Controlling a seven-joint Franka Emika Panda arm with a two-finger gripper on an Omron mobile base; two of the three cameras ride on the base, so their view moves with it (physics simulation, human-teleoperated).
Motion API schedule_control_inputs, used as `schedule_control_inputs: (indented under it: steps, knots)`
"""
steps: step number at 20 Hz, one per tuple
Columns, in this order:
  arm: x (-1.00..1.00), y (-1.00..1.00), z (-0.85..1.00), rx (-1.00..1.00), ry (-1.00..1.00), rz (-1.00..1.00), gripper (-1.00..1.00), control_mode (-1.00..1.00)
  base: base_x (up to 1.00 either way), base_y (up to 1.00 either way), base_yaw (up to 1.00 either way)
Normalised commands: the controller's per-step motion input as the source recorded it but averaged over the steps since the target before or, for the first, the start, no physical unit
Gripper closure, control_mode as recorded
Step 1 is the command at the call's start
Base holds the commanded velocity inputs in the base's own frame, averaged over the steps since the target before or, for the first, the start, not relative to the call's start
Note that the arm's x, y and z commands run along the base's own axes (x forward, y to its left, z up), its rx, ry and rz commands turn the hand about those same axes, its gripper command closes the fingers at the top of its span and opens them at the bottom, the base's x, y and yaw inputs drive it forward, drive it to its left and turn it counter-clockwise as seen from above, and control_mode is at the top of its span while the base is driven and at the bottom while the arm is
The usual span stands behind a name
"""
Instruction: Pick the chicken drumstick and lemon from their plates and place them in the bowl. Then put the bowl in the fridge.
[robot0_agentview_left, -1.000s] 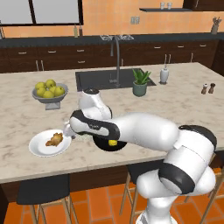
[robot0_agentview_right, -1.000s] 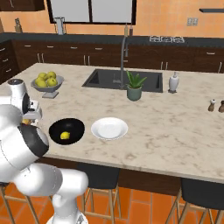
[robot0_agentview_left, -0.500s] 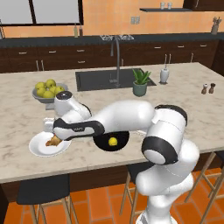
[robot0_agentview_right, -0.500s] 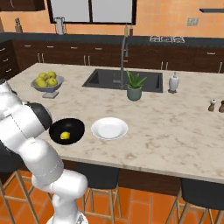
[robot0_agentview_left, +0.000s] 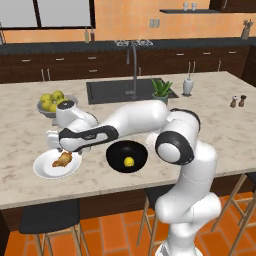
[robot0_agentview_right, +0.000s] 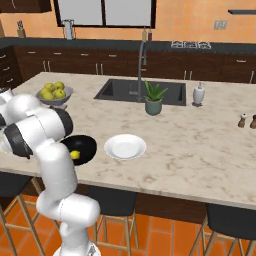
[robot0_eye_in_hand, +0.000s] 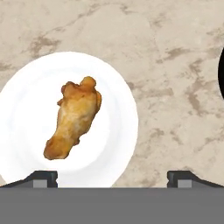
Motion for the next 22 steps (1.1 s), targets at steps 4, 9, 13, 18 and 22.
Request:
schedule_control_inputs:
  steps: [4,9,13,18,22]
  knots:
    - [0.13,0.0,-0.44,0.14,0.0,0.0,-1.0,-1.0,0.0,0.0,0.0]
    - [0.41,0.0,-0.3,0.06,0.0,0.0,-1.0,-1.0,0.0,0.0,0.0]
    - [0.55,0.09,-0.22,0.03,0.0,0.0,-1.0,-1.0,0.0,0.0,0.0]
    - [0.32,0.32,-0.22,0.03,0.0,0.0,-1.0,-1.0,0.0,0.0,0.0]
    - [0.18,0.29,-0.27,0.0,0.0,0.0,-1.0,-1.0,0.0,0.0,0.0]
